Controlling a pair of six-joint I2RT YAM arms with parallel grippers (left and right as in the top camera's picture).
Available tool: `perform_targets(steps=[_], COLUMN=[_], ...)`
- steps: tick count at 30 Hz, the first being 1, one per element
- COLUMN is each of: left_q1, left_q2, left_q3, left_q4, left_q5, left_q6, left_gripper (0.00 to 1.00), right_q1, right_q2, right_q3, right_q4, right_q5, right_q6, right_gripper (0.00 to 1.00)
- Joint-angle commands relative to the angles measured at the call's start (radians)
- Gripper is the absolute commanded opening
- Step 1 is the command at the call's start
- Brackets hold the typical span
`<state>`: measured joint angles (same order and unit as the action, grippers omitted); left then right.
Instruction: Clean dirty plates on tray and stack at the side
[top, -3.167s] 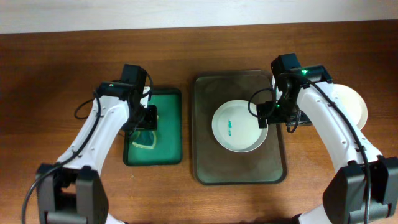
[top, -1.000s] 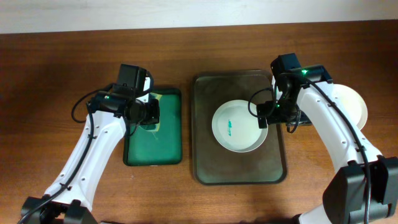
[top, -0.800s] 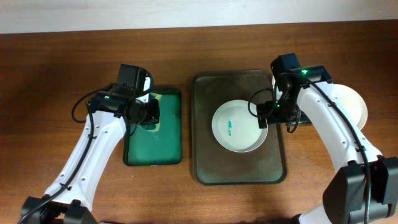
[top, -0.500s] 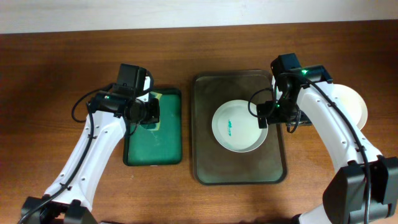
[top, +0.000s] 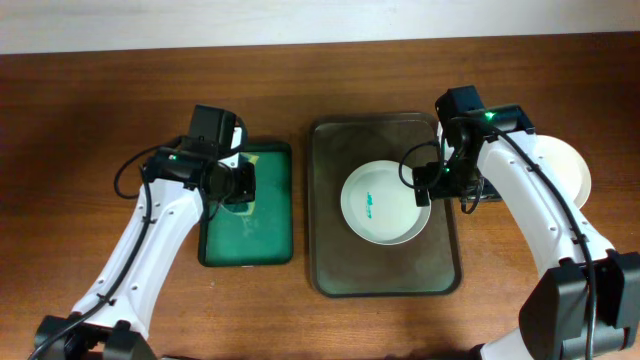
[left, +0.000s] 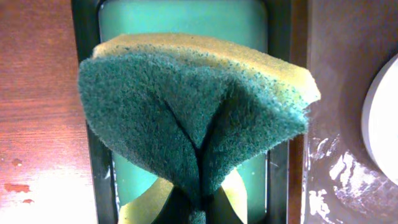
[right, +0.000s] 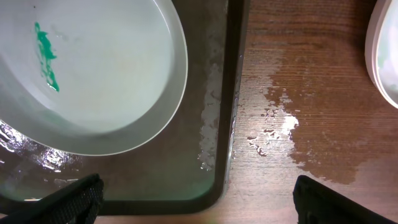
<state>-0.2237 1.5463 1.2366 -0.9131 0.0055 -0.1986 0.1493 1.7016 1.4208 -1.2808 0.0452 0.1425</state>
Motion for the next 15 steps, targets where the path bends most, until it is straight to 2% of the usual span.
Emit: perform_targets(steps=[1, 6, 8, 10, 14, 15], left_q1=[-0.005, -0.005, -0.005, -0.005, -0.005, -0.005], left_q2=[-0.021, -0.021, -0.021, -0.021, -0.021, -0.021], left_q3=[-0.048, -0.092, -0.092, -0.092, -0.092, -0.092], left_q4=[0.04, 0.079, 0.079, 0.079, 0.08, 0.084], left_q5=[-0.013, -0.01, -0.009, -0.009, -0.009, -0.01], left_q6=[0.021, 0.021, 0.021, 0.021, 0.021, 0.021], left_gripper=[0.0, 0.0, 0.0, 0.0, 0.0, 0.0], right_q1=[-0.006, -0.006, -0.006, -0.006, -0.006, -0.006], right_q2=[-0.006, -0.006, -0.006, -0.006, -0.006, -0.006], right_q3=[-0.004, -0.004, -0.004, -0.004, -0.004, -0.004], right_q4=[0.0, 0.055, 0.059, 0.077, 0.075, 0.078], right_q5=[0.012, -0.007, -0.142, -0.247, -0.31, -0.303], right_q6=[0.0, 0.018, 0.08, 0.08, 0.079, 0.079], right_gripper=[0.98, 0.98, 0.98, 0.99, 1.0, 0.94])
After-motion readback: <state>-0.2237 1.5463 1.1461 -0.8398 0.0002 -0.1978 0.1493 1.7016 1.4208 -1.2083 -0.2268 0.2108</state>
